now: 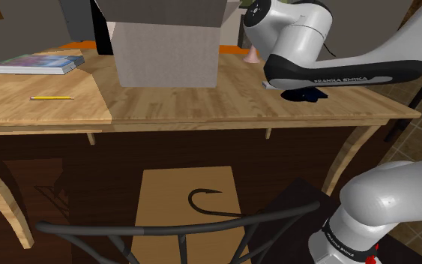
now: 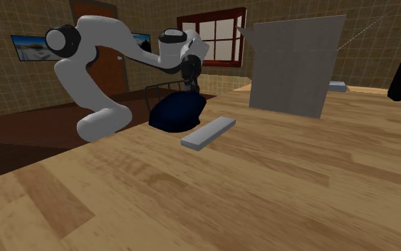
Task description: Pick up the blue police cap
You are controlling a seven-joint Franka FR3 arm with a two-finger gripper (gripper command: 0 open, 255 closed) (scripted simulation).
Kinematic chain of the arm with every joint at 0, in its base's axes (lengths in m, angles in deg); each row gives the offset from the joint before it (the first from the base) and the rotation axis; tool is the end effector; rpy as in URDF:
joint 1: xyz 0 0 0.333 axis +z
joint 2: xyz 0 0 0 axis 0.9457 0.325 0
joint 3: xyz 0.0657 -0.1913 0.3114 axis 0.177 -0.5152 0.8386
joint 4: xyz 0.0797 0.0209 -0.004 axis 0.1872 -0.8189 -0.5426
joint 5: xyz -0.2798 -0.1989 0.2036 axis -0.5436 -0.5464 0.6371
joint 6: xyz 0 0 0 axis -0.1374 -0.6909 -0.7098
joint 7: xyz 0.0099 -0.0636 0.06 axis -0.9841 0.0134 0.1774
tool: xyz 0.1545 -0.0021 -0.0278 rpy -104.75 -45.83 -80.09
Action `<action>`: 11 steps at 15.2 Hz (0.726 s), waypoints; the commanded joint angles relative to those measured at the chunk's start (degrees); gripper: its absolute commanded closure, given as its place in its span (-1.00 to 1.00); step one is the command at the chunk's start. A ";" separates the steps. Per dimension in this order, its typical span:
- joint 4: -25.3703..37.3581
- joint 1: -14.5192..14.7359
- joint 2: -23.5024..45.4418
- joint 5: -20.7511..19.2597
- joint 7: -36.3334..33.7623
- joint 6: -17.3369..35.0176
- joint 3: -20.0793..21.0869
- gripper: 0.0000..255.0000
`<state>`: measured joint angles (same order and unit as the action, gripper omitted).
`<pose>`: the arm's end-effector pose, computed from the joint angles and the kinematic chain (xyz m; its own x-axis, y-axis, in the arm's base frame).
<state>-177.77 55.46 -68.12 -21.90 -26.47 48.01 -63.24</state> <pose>0.3552 -0.0306 0.5928 0.9660 -0.1082 0.2350 -0.2550 -0.5518 0.7940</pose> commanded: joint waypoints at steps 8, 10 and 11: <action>2.02 -0.18 0.15 0.10 1.59 -1.22 -0.17 1.00; 3.44 -0.30 0.22 0.14 2.62 -2.07 -0.23 1.00; 4.16 -0.36 0.27 0.16 3.13 -2.50 -0.25 1.00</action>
<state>-174.19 55.07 -67.63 -21.82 -23.92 46.03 -63.47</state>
